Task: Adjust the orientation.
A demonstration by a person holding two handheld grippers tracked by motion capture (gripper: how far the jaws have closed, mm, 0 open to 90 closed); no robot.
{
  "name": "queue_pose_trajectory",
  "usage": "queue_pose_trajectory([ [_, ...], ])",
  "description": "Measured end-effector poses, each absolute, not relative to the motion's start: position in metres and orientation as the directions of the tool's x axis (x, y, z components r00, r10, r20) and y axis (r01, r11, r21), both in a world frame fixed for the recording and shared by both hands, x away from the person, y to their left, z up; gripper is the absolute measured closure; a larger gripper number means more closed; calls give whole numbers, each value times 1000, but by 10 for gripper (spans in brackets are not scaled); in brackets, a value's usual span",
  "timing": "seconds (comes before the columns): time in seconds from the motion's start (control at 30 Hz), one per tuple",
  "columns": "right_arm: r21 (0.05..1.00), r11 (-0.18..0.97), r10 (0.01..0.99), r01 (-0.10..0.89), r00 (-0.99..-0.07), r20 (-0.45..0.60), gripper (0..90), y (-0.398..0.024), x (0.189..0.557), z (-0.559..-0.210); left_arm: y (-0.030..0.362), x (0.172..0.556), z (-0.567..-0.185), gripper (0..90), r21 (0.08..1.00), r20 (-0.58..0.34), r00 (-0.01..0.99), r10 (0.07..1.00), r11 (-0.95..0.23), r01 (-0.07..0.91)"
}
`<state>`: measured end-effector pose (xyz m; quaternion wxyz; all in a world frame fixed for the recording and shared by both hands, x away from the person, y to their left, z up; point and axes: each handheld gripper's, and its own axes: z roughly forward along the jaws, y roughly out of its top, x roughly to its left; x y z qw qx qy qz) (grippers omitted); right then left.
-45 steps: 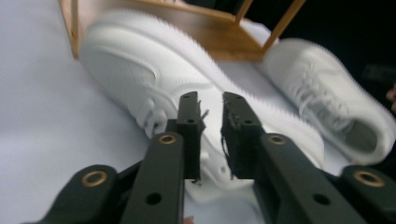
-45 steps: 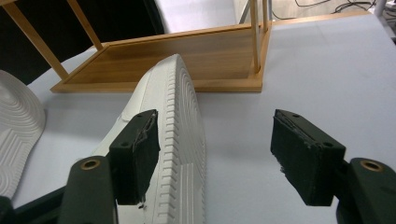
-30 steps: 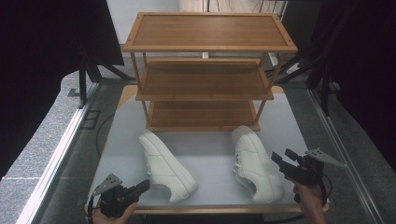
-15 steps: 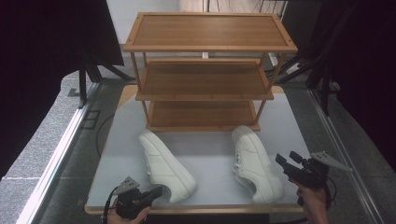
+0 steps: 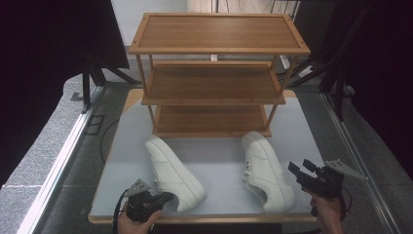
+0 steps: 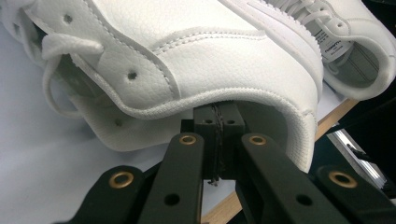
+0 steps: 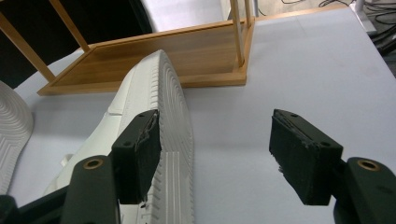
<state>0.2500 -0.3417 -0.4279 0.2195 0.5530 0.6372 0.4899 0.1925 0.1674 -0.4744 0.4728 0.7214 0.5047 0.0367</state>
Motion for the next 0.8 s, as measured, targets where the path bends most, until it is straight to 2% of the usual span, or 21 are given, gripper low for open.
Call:
queue_pose_trajectory([
  [0.53, 858, -100, 920, 503, -281, 272, 339, -342, 252, -432, 151, 210, -460, 898, 739, -400, 526, 751, -75, 669],
  [0.8, 858, -114, 922, 502, -268, 280, 340, -346, 253, -433, 130, 237, -448, 896, 750, -402, 555, 729, -86, 656],
])
